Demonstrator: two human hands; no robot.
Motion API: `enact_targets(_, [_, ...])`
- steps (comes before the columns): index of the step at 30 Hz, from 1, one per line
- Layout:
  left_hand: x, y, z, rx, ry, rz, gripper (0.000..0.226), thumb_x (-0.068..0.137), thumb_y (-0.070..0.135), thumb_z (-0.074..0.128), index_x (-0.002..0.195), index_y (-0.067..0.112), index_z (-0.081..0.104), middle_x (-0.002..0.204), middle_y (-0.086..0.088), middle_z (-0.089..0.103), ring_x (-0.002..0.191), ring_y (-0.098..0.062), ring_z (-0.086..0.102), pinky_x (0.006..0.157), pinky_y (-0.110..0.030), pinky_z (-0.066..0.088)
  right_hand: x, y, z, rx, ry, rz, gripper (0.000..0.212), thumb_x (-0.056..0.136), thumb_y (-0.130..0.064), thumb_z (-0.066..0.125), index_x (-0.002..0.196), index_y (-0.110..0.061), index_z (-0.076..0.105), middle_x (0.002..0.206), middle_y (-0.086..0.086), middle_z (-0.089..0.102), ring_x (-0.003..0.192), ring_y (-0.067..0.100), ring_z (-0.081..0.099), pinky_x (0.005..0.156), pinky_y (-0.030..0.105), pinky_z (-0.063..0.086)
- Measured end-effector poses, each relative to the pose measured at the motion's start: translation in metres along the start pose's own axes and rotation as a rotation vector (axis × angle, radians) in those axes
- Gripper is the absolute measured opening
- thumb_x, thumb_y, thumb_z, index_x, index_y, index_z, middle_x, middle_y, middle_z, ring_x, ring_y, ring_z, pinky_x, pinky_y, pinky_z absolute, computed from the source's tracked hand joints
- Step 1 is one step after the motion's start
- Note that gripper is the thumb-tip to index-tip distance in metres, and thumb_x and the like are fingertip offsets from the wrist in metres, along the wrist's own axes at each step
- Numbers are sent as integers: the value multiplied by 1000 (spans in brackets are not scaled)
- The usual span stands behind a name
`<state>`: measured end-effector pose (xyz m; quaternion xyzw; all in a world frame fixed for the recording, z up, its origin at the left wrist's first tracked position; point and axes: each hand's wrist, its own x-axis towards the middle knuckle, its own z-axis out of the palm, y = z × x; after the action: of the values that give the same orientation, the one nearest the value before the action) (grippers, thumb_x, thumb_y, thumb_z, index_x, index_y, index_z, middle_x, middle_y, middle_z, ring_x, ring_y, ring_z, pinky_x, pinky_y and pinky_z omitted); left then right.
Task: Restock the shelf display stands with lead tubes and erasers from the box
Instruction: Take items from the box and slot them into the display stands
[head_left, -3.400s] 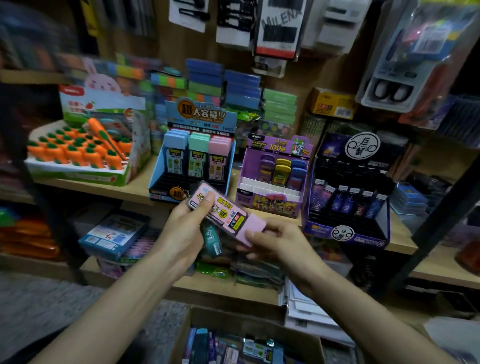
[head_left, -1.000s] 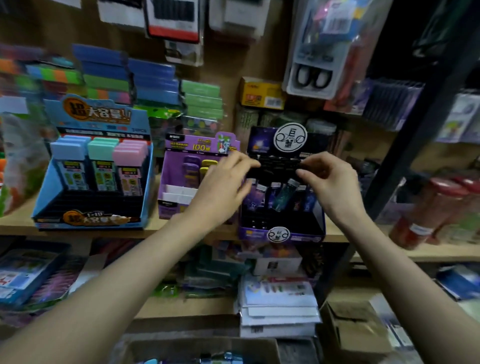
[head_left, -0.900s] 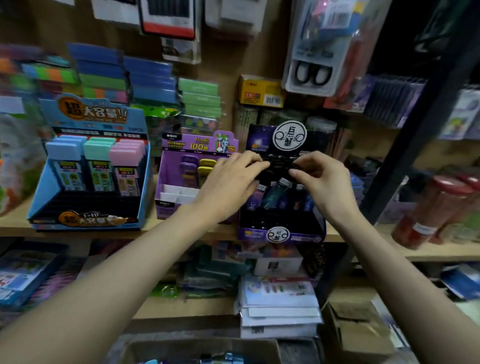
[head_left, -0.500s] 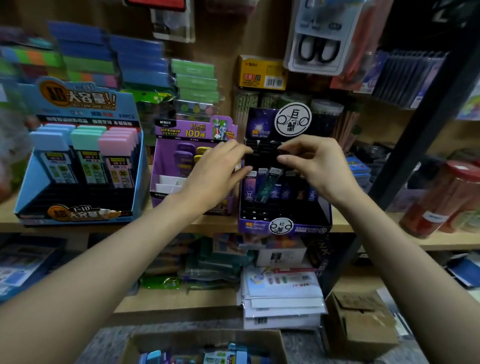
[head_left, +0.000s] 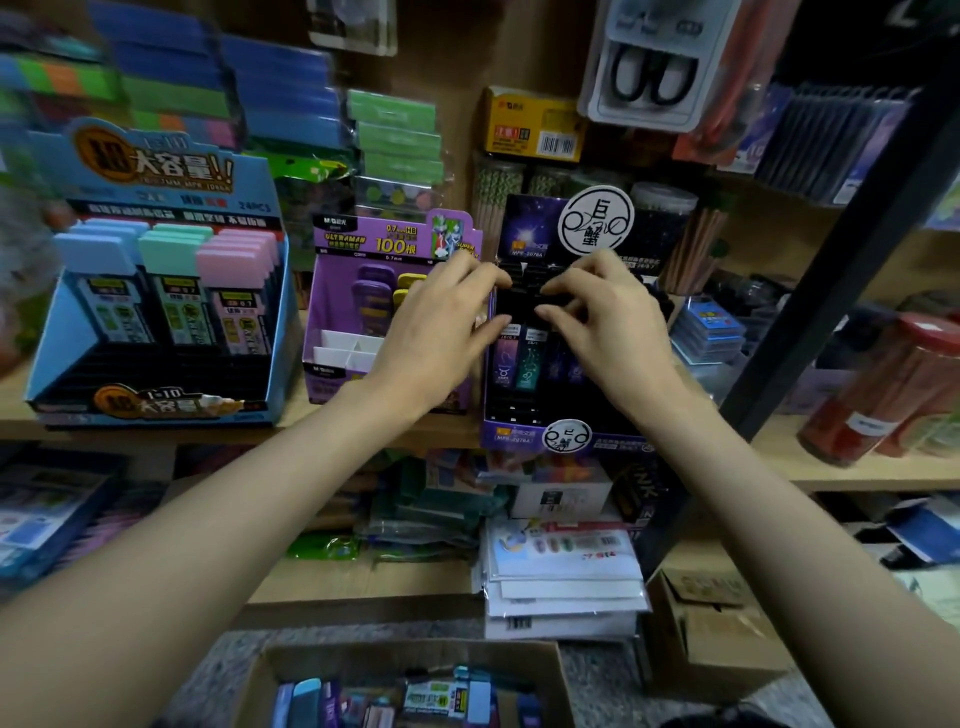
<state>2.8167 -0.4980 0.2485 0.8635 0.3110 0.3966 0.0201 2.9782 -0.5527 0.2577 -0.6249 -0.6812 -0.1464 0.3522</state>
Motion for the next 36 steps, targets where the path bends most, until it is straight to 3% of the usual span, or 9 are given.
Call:
enact_targets(5, [-42, -4, -23, -40, -79, 1, 19, 90, 21, 59, 106, 10, 57, 101, -5, 56, 92, -23, 57, 75, -41, 47, -21, -10, -30, -7, -111, -72, 27, 89, -23, 61, 114, -10, 61, 109, 7, 52, 86, 22, 58, 76, 45, 49])
enact_targets(10, [-129, -24, -14, -65, -589, -69, 20, 91, 26, 57, 106, 13, 58, 102, -3, 63, 94, -19, 59, 80, -37, 48, -82, -25, -38, 35, -410, -95, 18, 89, -26, 60, 102, -14, 66, 96, 4, 66, 87, 22, 62, 75, 40, 50])
enact_targets(17, [-292, -52, 41, -168, -823, -520, 18, 87, 11, 62, 103, 3, 60, 97, -10, 63, 87, -20, 57, 77, -29, 42, -223, -25, 40, -37, -1033, 146, 22, 92, -33, 54, 104, -17, 62, 105, 6, 66, 97, 25, 60, 73, 33, 44])
enact_targets(20, [-353, -54, 63, -258, -854, -714, 9, 86, 2, 61, 95, 2, 59, 89, -17, 60, 82, -21, 54, 75, -30, 42, -283, -16, 78, -2, -1190, 345, 19, 92, -29, 53, 97, -12, 60, 104, 12, 65, 99, 29, 59, 73, 31, 42])
enact_targets(24, [-420, -55, 83, -337, -769, -999, 14, 83, -3, 64, 85, 6, 52, 81, -14, 57, 81, -24, 54, 72, -28, 44, -353, -14, 119, 91, -1207, 705, 19, 92, -24, 55, 91, -5, 62, 107, 19, 65, 100, 32, 61, 72, 30, 41])
enact_targets(27, [-455, -57, 94, -265, -798, -1103, 19, 81, 7, 70, 96, 2, 59, 102, -22, 61, 94, -32, 60, 85, -41, 47, -395, -18, 143, 172, -1218, 964, 12, 90, -22, 60, 86, -10, 60, 114, 17, 65, 104, 29, 61, 67, 23, 37])
enact_targets(30, [-474, -52, 97, -68, -846, -1042, 40, 77, 27, 75, 110, 8, 59, 113, -15, 58, 103, -31, 57, 92, -41, 43, -426, -25, 159, 269, -1196, 1134, 40, 85, -20, 68, 119, -3, 56, 123, 15, 61, 112, 29, 58, 82, 31, 48])
enact_targets(33, [-489, -45, 98, -98, -791, -1048, 56, 73, 25, 79, 120, 6, 54, 121, -18, 50, 110, -32, 52, 94, -38, 41, -443, -38, 165, 387, -1057, 1242, 59, 75, -7, 76, 124, 1, 44, 127, 19, 55, 115, 30, 55, 95, 43, 48])
enact_targets(36, [-503, -39, 100, -235, -800, -1096, 61, 73, 18, 79, 125, 6, 50, 126, -14, 41, 113, -26, 50, 92, -26, 35, -454, -42, 165, 443, -949, 1285, 72, 68, -3, 81, 124, 1, 37, 129, 19, 46, 117, 27, 52, 94, 37, 49])
